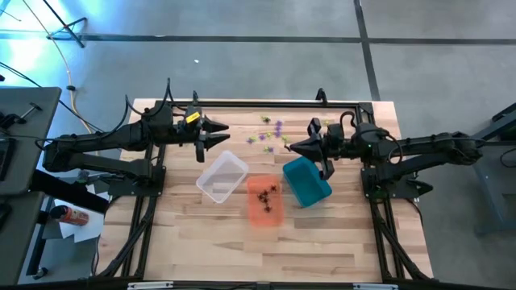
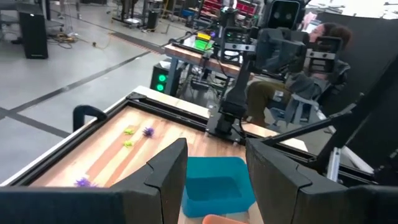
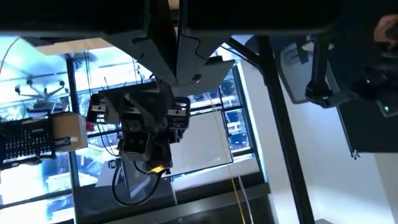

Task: Sort Halloween decoration
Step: Put the black spider toy into the orange bin

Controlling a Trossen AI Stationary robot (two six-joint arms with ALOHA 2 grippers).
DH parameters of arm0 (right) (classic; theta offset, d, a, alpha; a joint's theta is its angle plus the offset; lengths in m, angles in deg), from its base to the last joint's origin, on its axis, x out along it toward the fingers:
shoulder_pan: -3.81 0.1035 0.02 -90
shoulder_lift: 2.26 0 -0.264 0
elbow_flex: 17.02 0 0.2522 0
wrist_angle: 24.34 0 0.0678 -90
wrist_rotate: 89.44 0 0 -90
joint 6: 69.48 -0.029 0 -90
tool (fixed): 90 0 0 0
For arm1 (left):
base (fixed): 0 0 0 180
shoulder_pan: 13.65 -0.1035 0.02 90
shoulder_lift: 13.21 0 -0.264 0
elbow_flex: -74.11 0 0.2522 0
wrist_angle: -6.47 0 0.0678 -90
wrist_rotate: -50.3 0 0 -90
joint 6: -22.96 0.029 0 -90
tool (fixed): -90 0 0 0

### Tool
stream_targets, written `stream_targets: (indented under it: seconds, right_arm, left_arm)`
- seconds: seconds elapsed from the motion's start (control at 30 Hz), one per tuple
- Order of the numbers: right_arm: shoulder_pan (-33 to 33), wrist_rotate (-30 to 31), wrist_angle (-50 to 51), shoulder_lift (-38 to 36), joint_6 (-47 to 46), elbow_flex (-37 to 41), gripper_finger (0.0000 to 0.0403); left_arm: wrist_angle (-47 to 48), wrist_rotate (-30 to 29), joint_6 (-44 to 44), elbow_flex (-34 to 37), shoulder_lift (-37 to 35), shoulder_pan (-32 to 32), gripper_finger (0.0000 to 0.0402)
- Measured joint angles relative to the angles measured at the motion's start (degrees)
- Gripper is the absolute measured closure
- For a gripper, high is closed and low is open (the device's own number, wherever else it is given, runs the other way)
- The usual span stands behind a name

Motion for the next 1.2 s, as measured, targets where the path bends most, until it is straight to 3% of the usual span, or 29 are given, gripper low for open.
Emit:
stream_targets:
  seconds: [0.27, 0.43, 0.57, 0.97, 1.2]
  right_arm:
    - [0.0, 0.2, 0.0, 0.0, -0.9, 0.0, 0.0403]
    - [0.0, 3.9, 0.1, 0.0, -1.7, 0.0, 0.0403]
    - [0.1, 3.9, 4.5, 2.4, -2.9, -3.4, 0.0403]
    - [0.8, -10.3, 30.5, 26.3, -2.4, -26.8, 0.0403]
    - [4.5, -11.1, 40.9, 34.9, -3.5, -31.3, 0.0403]
  left_arm:
    - [0.0, 0.0, 0.0, 0.0, 0.0, 0.0, 0.025]
    - [0.0, 0.0, 0.5, 0.0, 0.0, 0.1, 0.025]
    - [0.0, 0.0, 2.4, 0.0, 0.0, 0.1, 0.025]
    - [0.0, 0.0, 2.6, 0.0, 0.0, 0.1, 0.025]
    - [0.0, 0.1, 2.6, 0.0, 0.0, 0.1, 0.025]
